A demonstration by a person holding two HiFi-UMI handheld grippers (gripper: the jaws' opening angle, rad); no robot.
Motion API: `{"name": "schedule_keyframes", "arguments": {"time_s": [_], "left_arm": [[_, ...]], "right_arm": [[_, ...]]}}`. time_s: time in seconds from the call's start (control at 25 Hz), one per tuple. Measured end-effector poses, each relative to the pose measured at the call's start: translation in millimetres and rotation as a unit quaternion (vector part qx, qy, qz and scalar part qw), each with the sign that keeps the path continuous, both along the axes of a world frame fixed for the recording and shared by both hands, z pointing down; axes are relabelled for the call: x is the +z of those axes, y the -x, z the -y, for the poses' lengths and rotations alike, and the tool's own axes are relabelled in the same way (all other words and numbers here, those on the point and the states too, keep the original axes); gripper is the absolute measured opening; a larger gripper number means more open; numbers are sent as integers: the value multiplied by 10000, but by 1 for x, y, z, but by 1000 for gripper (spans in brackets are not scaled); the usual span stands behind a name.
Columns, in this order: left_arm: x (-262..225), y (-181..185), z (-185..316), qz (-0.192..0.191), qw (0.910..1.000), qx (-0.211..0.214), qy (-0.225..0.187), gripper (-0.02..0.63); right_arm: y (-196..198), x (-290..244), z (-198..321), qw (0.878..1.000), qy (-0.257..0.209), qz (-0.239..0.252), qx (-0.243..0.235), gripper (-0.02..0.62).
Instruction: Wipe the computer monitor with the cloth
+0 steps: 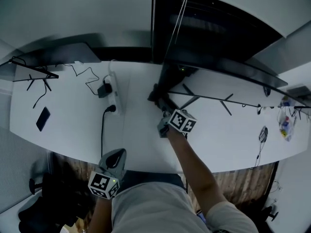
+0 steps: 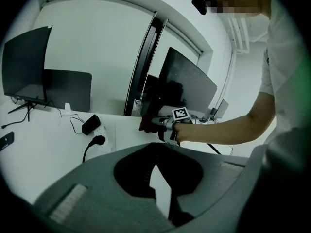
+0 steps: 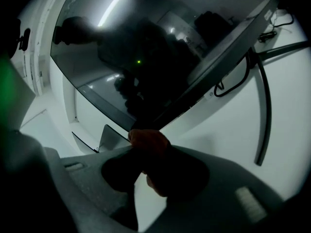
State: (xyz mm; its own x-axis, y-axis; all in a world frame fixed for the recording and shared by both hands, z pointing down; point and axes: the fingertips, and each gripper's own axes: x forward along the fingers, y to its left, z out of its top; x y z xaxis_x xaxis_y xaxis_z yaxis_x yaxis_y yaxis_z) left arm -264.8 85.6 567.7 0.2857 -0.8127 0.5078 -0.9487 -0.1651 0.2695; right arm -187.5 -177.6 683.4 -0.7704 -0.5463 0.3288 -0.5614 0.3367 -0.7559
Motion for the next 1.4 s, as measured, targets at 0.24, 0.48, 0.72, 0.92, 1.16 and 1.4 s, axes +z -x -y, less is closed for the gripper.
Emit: {"name": "schedule_keyframes", "arguments": {"time_s": [0.24,0.48,0.72,0.92,1.16,1.4], "left_arm": [[2,12,13,-78,9991,404,-66,9],[3,16,19,-139,9962,850,-157,9],[9,15,22,-198,9934,1118,-170,9],[13,2,27,-216,9931,1145,-159,9],[7,-26,51,-269,9942,987,-328,9],[0,-66,65,-235,9950,888,-383,9]], "right_arm": [[-10,0,4,9994,-58,-210,253,130],[-26,3,9,9971,-107,-394,642,130],[-51,3,14,9937,-111,-303,1076,130],[-69,0,17,9927,-157,-273,1163,130],[-96,-2,26,9935,-122,-260,1103,130],[-123,-4,32,9958,-68,-311,856,130]]}}
